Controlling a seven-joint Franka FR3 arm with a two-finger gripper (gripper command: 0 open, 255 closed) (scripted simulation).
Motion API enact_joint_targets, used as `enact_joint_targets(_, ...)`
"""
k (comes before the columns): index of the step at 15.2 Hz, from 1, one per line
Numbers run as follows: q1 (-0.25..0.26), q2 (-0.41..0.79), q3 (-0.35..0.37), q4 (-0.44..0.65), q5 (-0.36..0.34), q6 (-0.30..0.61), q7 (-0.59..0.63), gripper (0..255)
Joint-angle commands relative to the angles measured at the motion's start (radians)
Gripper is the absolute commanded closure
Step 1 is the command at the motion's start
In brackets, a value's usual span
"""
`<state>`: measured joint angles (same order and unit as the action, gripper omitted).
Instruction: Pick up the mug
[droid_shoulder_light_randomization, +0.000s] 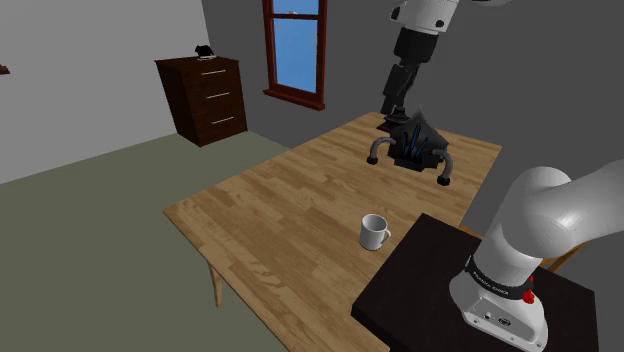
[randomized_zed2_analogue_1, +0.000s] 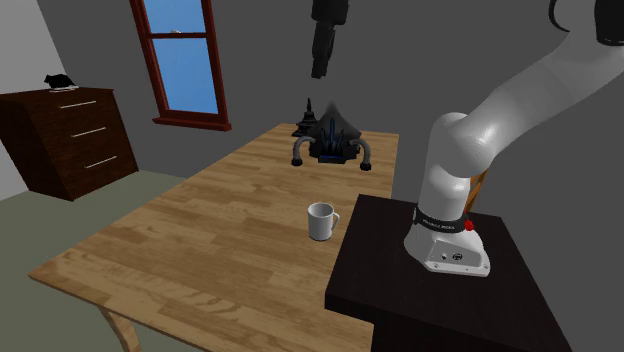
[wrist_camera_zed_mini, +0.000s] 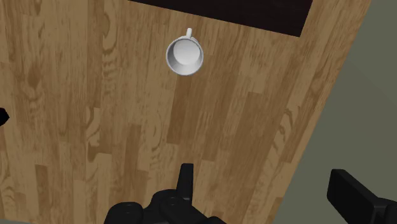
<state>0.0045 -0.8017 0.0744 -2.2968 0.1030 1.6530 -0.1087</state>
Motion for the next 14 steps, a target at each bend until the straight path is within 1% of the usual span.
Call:
enact_joint_targets(1, 0.000, 0.000, 0.000, 0.000, 0.000, 0.000, 0.000, 0)
enact_joint_targets(8, 0.003, -0.022, -0.049, -0.240, -0.015, 0.198, -0.103, 0)
enact_joint_targets(14, -0.002, 0.019, -0.098, -0.407, -0.032, 0.389, -0.196, 0)
